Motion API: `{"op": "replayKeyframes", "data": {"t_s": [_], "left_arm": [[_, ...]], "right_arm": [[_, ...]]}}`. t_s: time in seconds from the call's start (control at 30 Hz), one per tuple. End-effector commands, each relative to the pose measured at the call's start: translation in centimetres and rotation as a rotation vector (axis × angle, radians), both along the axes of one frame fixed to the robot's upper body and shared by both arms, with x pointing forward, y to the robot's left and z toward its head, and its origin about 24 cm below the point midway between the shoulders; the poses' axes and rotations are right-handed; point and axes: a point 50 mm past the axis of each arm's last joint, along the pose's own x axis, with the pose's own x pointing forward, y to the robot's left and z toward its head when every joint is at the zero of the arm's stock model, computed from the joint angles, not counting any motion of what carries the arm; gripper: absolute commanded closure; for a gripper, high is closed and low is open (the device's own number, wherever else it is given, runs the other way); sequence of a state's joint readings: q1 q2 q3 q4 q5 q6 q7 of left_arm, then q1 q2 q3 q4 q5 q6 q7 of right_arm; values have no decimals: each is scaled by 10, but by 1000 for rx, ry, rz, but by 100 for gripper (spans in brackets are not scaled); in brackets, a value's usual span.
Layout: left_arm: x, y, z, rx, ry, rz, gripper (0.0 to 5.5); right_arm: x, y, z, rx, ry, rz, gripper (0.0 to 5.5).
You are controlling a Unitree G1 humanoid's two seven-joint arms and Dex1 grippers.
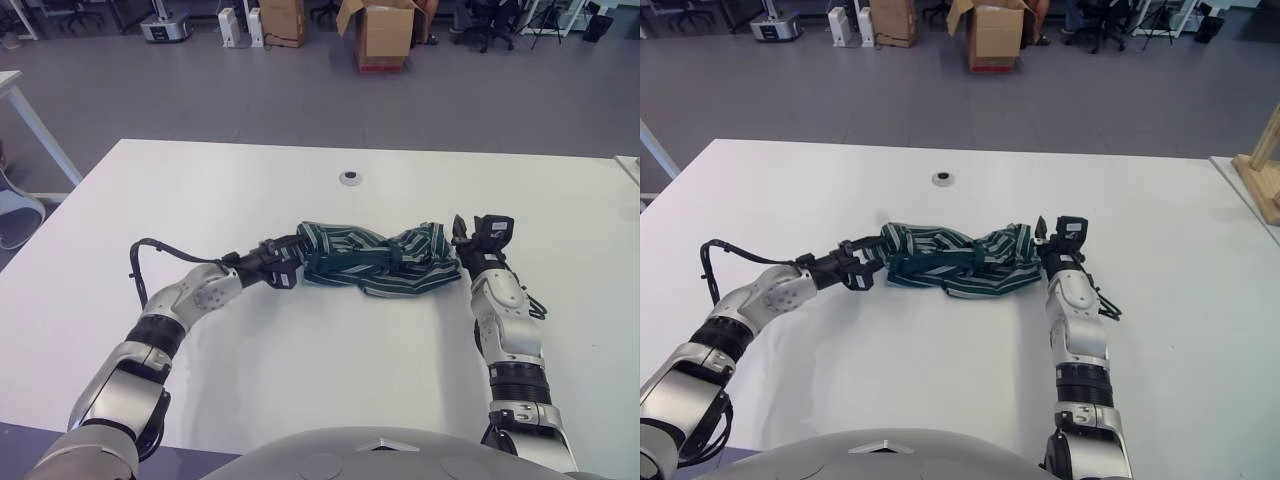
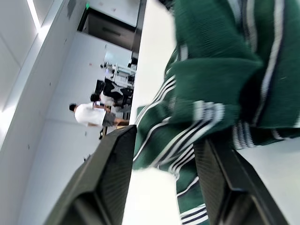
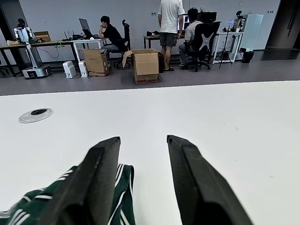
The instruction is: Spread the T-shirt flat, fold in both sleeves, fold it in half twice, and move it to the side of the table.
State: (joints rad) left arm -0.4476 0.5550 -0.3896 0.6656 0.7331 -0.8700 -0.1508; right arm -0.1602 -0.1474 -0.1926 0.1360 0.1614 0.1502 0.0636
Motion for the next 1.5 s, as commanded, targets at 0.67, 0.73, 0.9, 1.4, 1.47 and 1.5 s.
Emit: {"op": "replayKeyframes", "data": {"t_s": [0.67, 0.73, 0.9, 1.4, 1.47, 1.5], "left_arm": [[-1, -7, -3, 14, -29, -52, 548], [-1, -8, -2, 8, -28, -56, 548], [1, -7, 1, 6, -29, -63, 548], [7, 2, 15, -114, -12, 4, 550], [17, 5, 31, -203, -16, 49, 550], [22, 5, 40, -251, -16, 65, 550]], "right_arm": [[-25, 9, 25, -391, 126, 977, 361], [-26, 8, 15, -407, 161, 981, 361], [-20, 9, -1, -461, 199, 965, 361], [-13, 14, 6, -450, 99, 928, 547], [-5, 12, 16, -440, 56, 886, 547], [1, 10, 24, -430, 21, 850, 547]]}}
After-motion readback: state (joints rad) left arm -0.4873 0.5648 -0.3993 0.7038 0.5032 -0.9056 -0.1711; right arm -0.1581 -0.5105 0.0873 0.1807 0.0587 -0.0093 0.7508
